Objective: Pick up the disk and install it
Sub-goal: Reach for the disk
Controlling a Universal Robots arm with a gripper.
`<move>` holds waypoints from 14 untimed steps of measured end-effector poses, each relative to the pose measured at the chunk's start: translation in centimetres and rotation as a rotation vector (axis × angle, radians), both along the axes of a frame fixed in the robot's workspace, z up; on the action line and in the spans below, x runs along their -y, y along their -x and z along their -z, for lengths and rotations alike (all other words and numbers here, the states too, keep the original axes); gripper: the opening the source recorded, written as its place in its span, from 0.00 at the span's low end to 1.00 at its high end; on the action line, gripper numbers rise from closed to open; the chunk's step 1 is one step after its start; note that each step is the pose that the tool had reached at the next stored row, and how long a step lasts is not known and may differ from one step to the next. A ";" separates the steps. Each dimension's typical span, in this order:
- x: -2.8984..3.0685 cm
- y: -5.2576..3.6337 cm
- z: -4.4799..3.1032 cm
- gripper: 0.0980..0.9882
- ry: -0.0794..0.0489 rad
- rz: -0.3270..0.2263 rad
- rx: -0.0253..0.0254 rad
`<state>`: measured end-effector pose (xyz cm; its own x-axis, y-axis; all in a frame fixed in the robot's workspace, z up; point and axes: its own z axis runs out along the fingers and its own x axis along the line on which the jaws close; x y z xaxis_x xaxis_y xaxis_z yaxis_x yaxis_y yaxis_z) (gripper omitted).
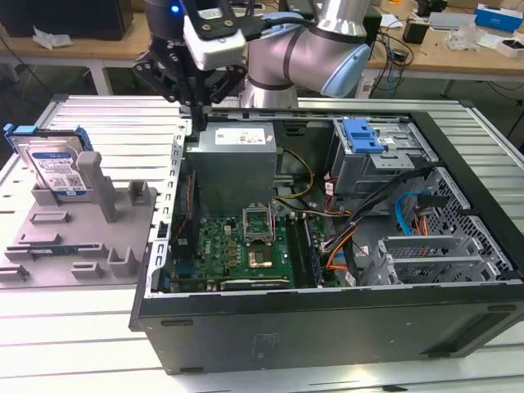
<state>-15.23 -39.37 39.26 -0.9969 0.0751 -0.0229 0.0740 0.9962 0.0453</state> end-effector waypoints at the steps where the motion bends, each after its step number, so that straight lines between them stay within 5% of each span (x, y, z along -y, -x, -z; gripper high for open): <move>1: -0.12 0.36 0.01 0.01 0.000 0.000 -0.0001; 8: -1.05 3.09 0.08 0.01 0.000 0.000 -0.0003; 9: -1.56 4.89 0.12 0.01 0.000 0.000 -0.0003; 10: -1.75 5.56 0.14 0.01 0.000 0.000 -0.0003; 14: -2.19 7.01 0.17 0.01 0.000 0.000 -0.0003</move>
<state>-22.24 -37.18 39.10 -0.9969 0.0752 -0.0226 0.0741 0.9962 0.0450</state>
